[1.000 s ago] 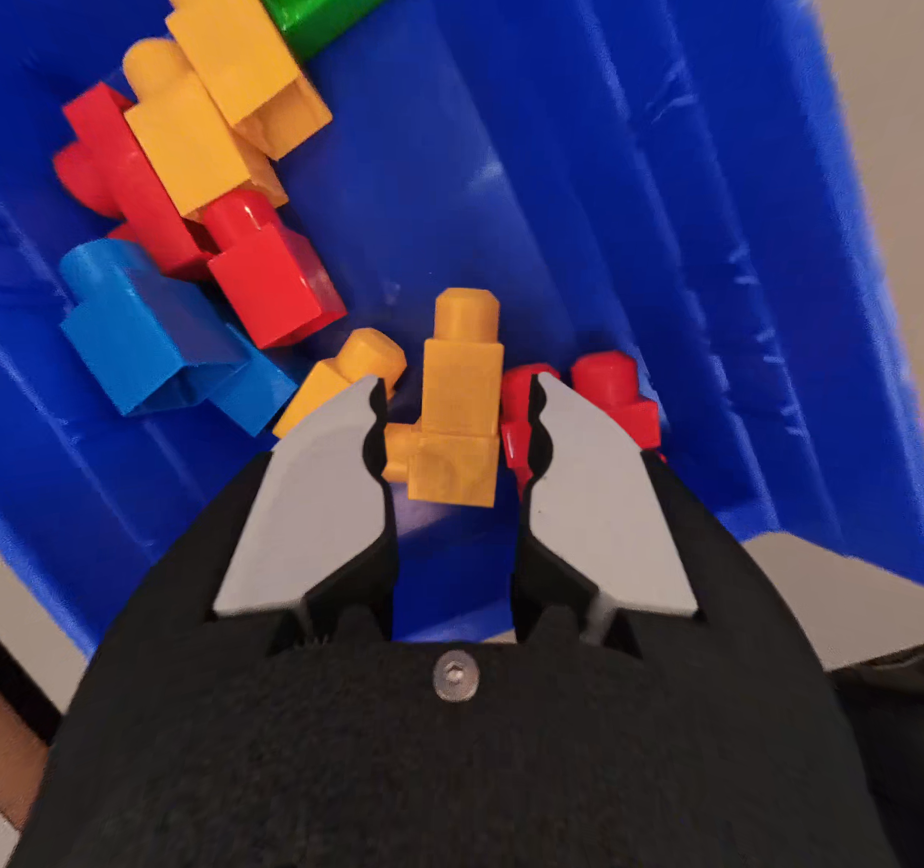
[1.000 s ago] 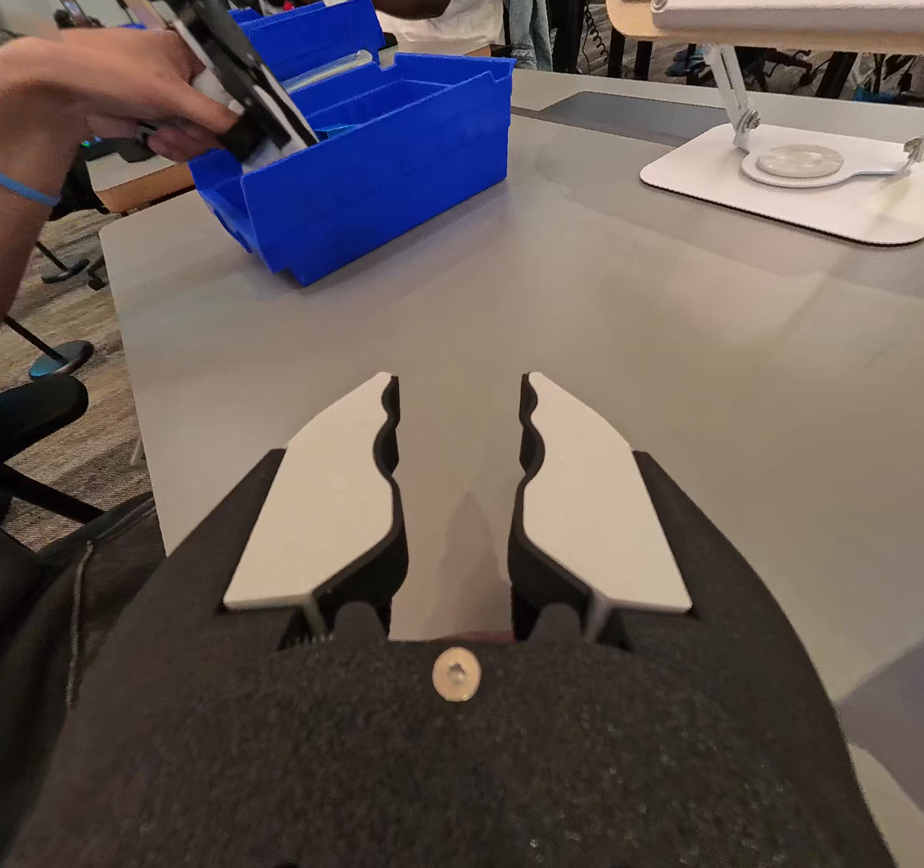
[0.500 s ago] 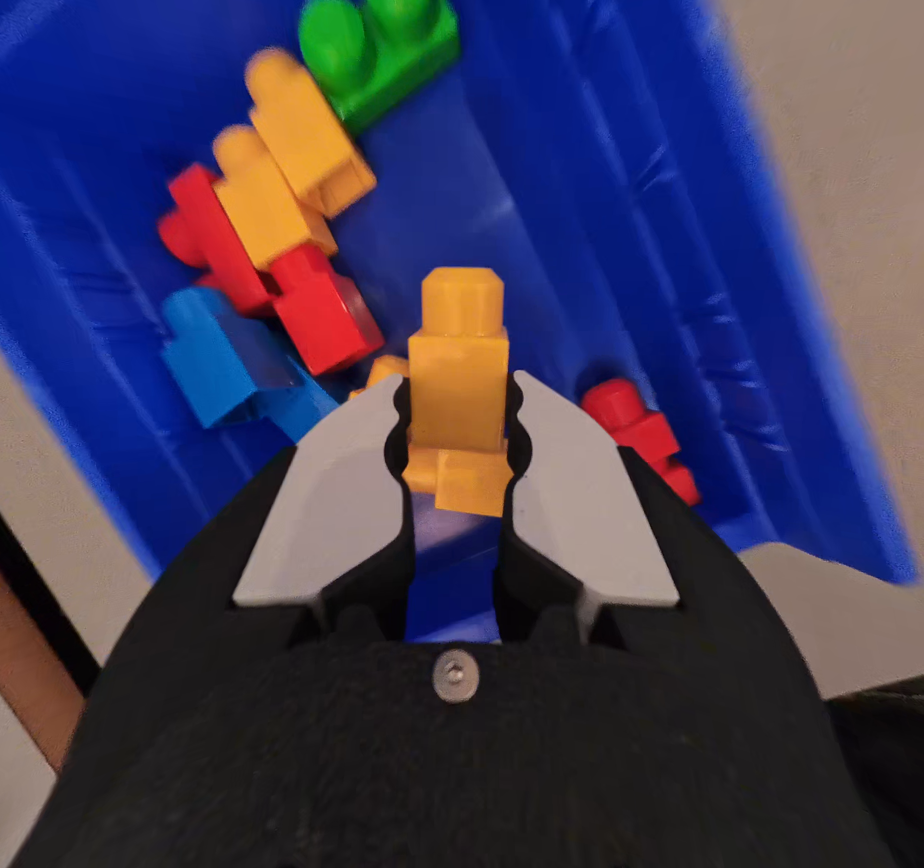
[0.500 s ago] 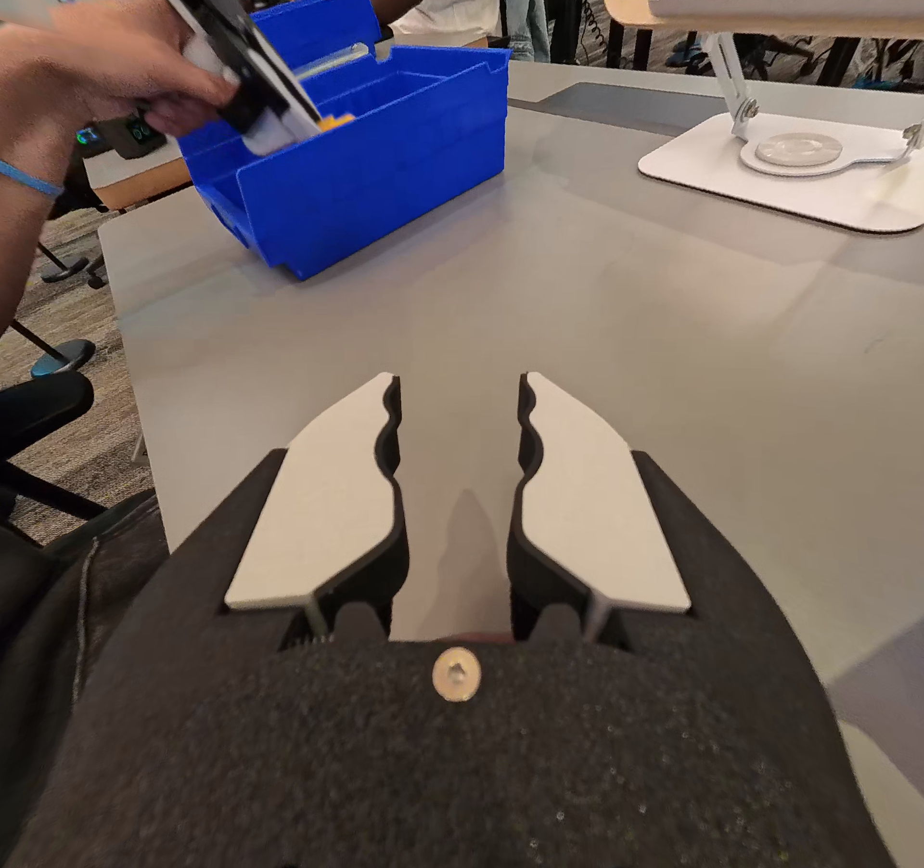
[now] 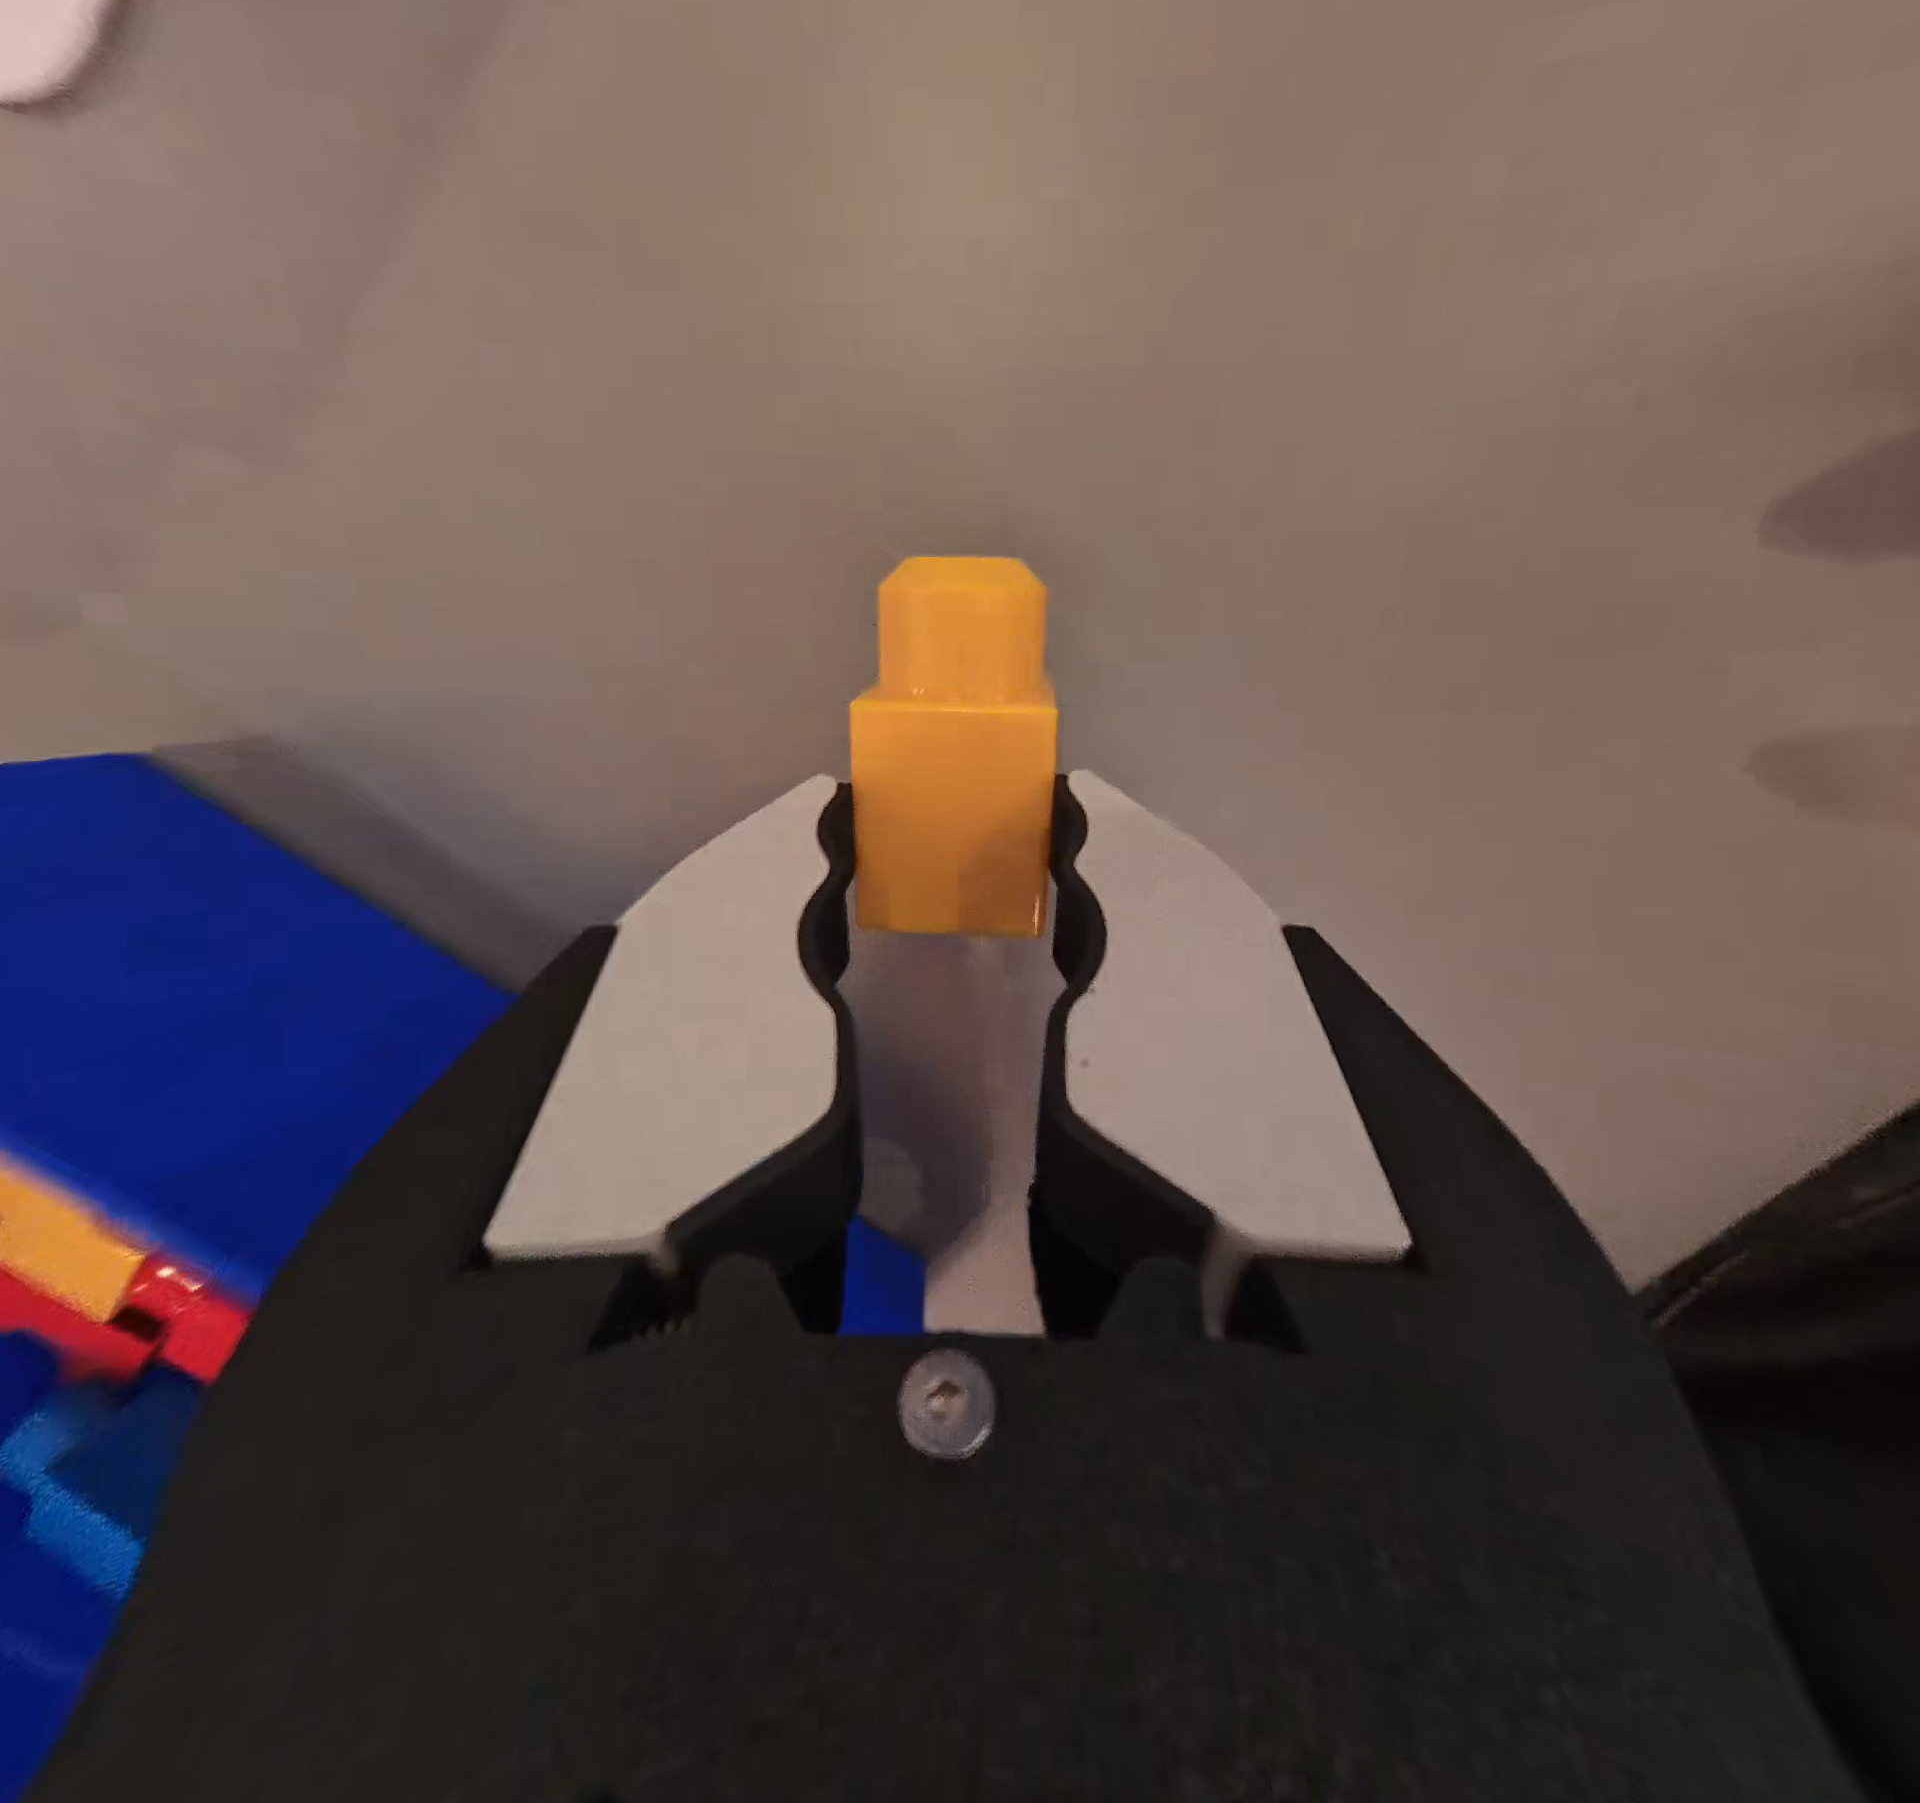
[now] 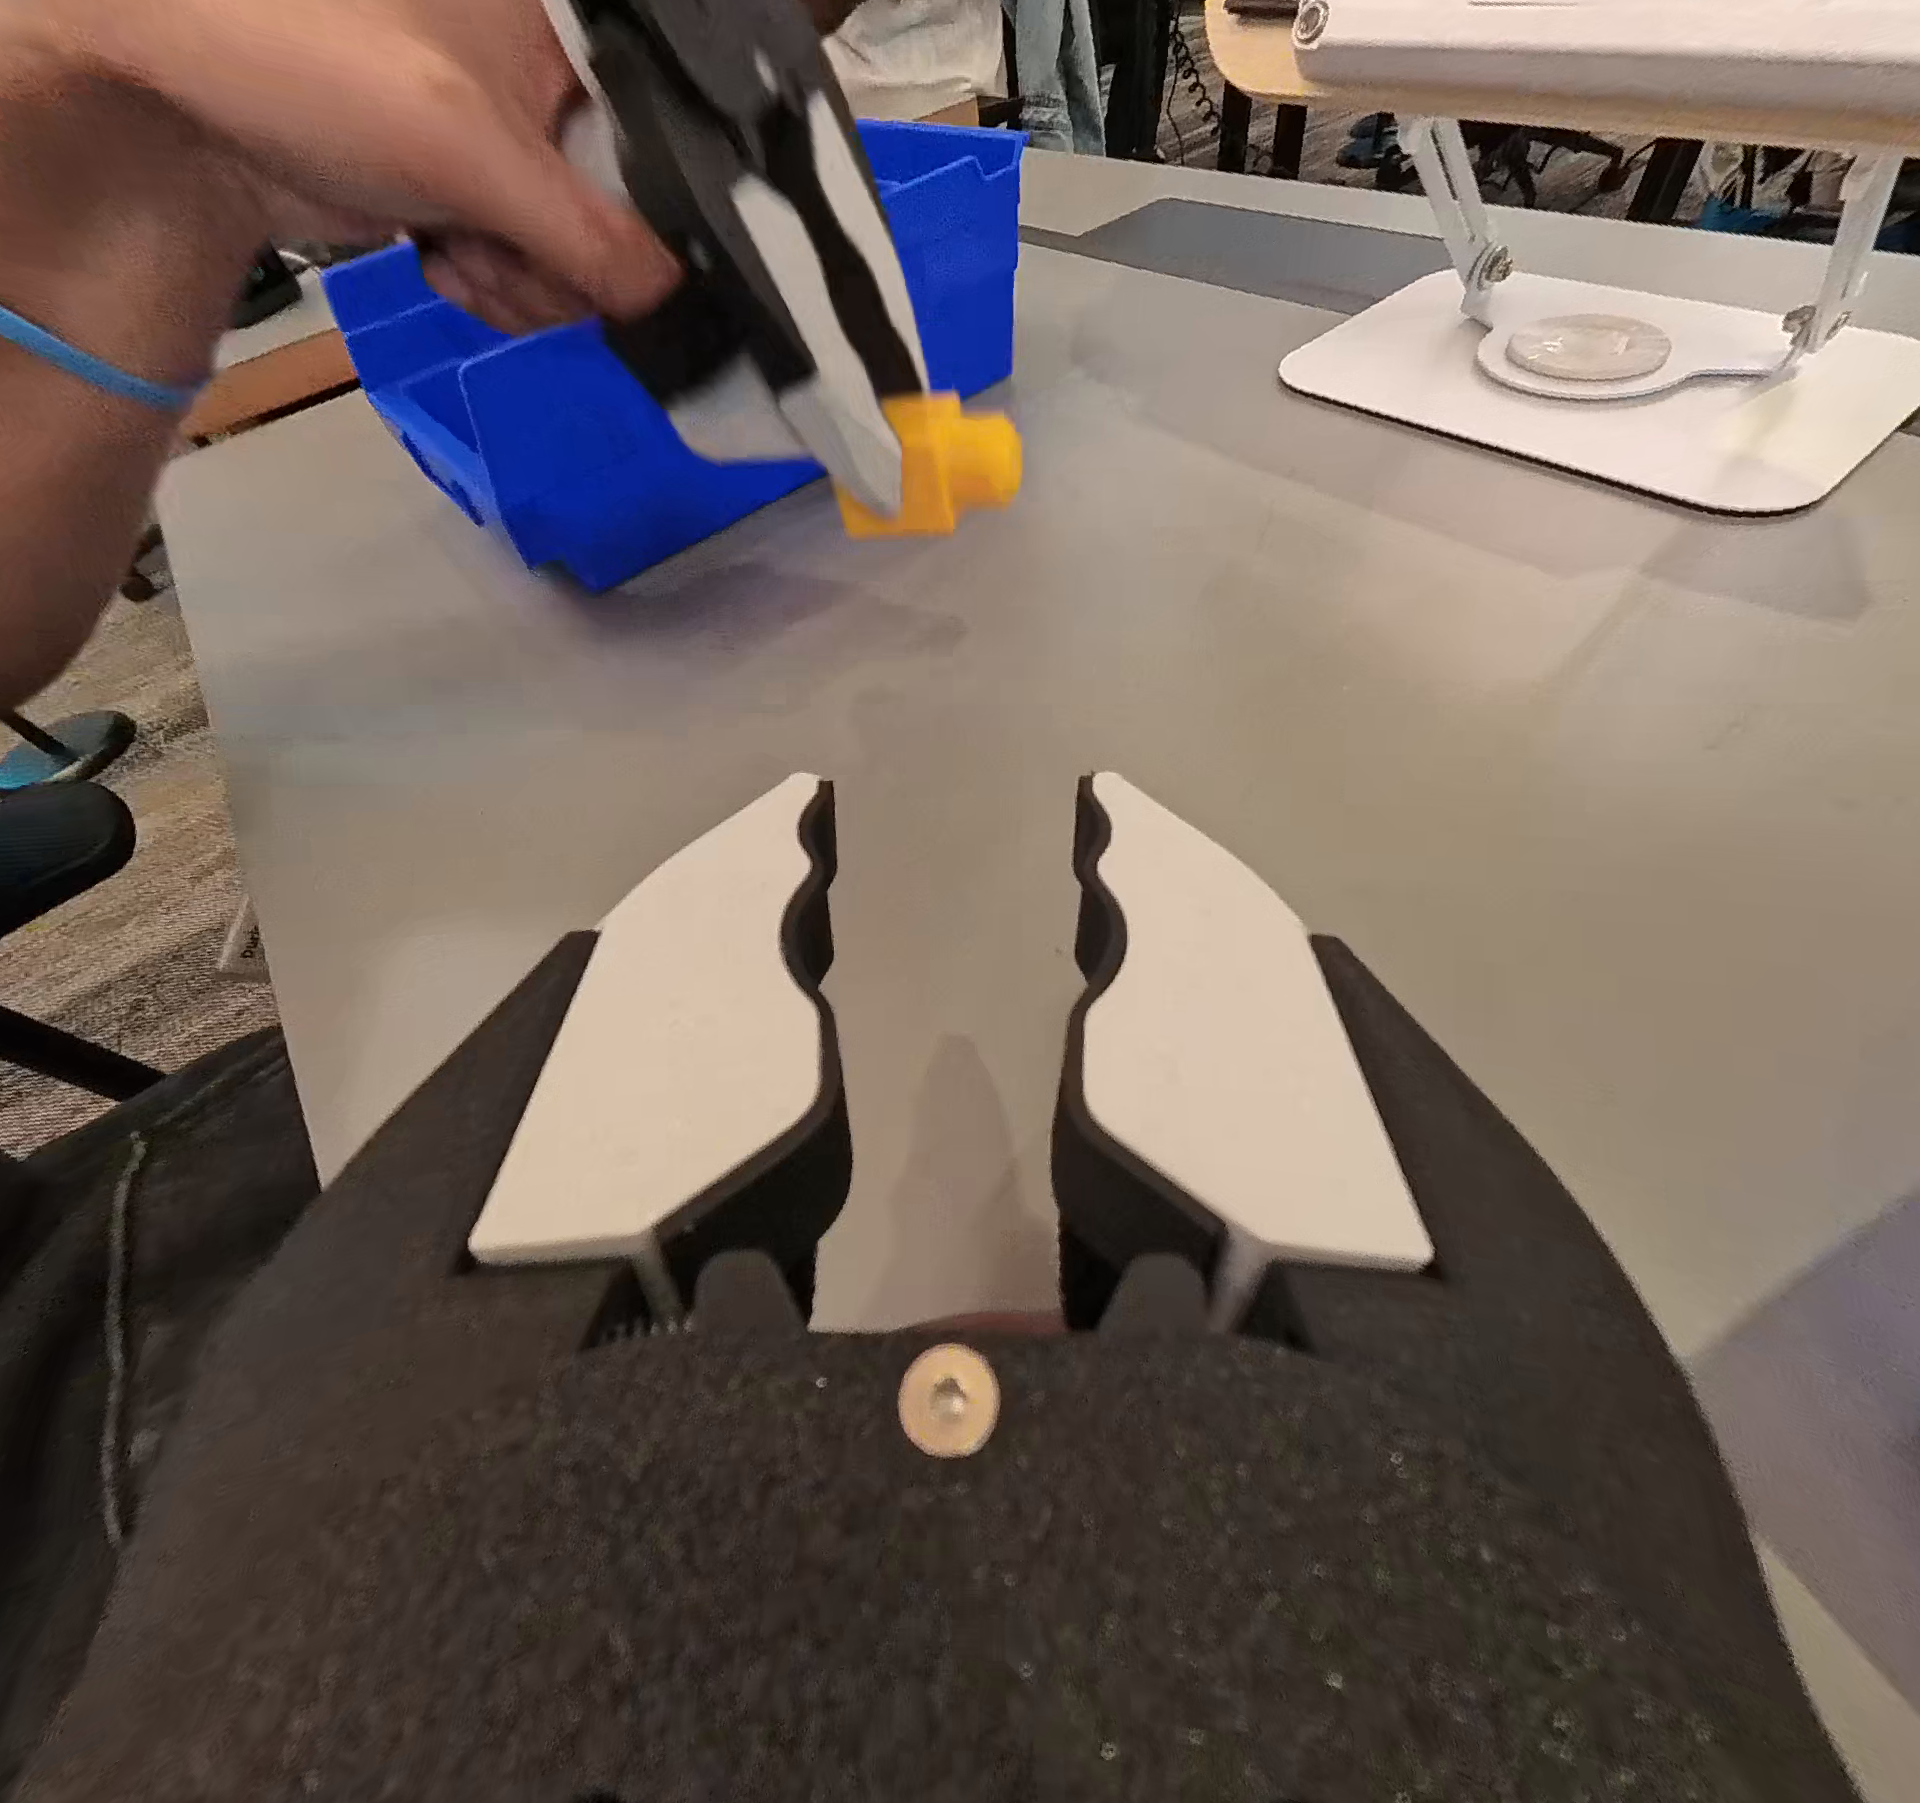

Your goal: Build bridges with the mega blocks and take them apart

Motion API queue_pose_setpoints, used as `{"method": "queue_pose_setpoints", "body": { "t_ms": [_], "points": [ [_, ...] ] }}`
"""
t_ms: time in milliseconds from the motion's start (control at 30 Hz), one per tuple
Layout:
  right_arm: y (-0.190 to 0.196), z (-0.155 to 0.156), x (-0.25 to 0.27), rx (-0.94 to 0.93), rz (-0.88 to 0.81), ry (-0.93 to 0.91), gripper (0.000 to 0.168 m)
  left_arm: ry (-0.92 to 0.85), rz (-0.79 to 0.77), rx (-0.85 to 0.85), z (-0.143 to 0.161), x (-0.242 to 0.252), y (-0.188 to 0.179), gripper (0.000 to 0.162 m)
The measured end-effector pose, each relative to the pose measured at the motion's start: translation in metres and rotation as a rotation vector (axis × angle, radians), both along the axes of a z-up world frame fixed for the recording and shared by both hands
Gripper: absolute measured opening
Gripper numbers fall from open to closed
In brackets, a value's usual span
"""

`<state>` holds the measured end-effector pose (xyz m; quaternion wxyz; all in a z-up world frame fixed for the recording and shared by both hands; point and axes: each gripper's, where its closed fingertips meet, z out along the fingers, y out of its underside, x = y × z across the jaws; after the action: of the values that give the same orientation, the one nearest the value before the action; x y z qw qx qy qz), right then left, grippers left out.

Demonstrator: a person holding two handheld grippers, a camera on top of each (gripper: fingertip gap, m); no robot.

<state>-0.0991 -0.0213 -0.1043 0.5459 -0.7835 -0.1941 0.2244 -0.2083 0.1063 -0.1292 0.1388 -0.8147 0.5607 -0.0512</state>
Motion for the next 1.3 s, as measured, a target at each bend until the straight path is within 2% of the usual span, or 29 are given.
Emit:
{"method": "queue_pose_setpoints", "body": {
  "t_ms": [133, 333, 367, 400, 433, 500, 600, 700, 767, 867, 1000, 1133, 1300],
  "points": [
    [-0.004, -0.001, 0.000, 0.000, 0.002, -0.001, 0.044, 0.055, 0.053, -0.045, -0.041, 0.008, -0.005, 0.035],
    [-0.008, 0.000, 0.001, 0.003, 0.012, -0.009, 0.044, 0.052, 0.100, -0.055, -0.054, 0.007, -0.006, 0.036],
    [-0.009, 0.000, 0.001, 0.003, 0.013, -0.011, 0.044, 0.051, 0.103, -0.052, -0.054, 0.007, -0.007, 0.038],
    [-0.009, 0.000, 0.001, 0.003, 0.012, -0.013, 0.044, 0.046, 0.106, -0.046, -0.054, 0.006, -0.008, 0.051],
    [-0.009, 0.000, 0.002, 0.003, 0.012, -0.013, 0.044, 0.029, 0.111, -0.032, -0.051, 0.007, -0.008, 0.059],
    [-0.010, 0.000, 0.003, 0.000, 0.012, -0.007, 0.044, -0.040, 0.109, 0.006, -0.035, 0.007, -0.013, 0.059],
    [-0.010, -0.002, 0.004, -0.007, 0.012, -0.006, 0.044, -0.203, 0.103, 0.074, 0.016, -0.013, -0.031, 0.061],
    [-0.010, -0.005, 0.004, -0.014, 0.012, -0.007, 0.044, -0.324, 0.172, 0.164, 0.067, -0.068, -0.047, 0.069],
    [-0.009, -0.008, 0.003, -0.025, 0.015, -0.007, 0.043, -0.387, 0.273, 0.244, 0.088, -0.116, -0.053, 0.073],
    [-0.008, -0.013, 0.001, -0.040, 0.020, -0.011, 0.043, -0.491, 0.410, 0.355, 0.097, -0.174, -0.059, 0.076],
    [-0.006, -0.021, -0.004, -0.062, 0.029, -0.020, 0.043, -0.639, 0.529, 0.391, 0.077, -0.202, -0.067, 0.074],
    [-0.006, -0.023, -0.009, -0.068, 0.041, -0.025, 0.043, -0.653, 0.552, 0.375, 0.066, -0.197, -0.047, 0.073],
    [-0.004, -0.018, -0.016, -0.060, 0.059, -0.027, 0.043, -0.498, 0.618, 0.275, 0.048, -0.185, 0.044, 0.072]
  ]
}}
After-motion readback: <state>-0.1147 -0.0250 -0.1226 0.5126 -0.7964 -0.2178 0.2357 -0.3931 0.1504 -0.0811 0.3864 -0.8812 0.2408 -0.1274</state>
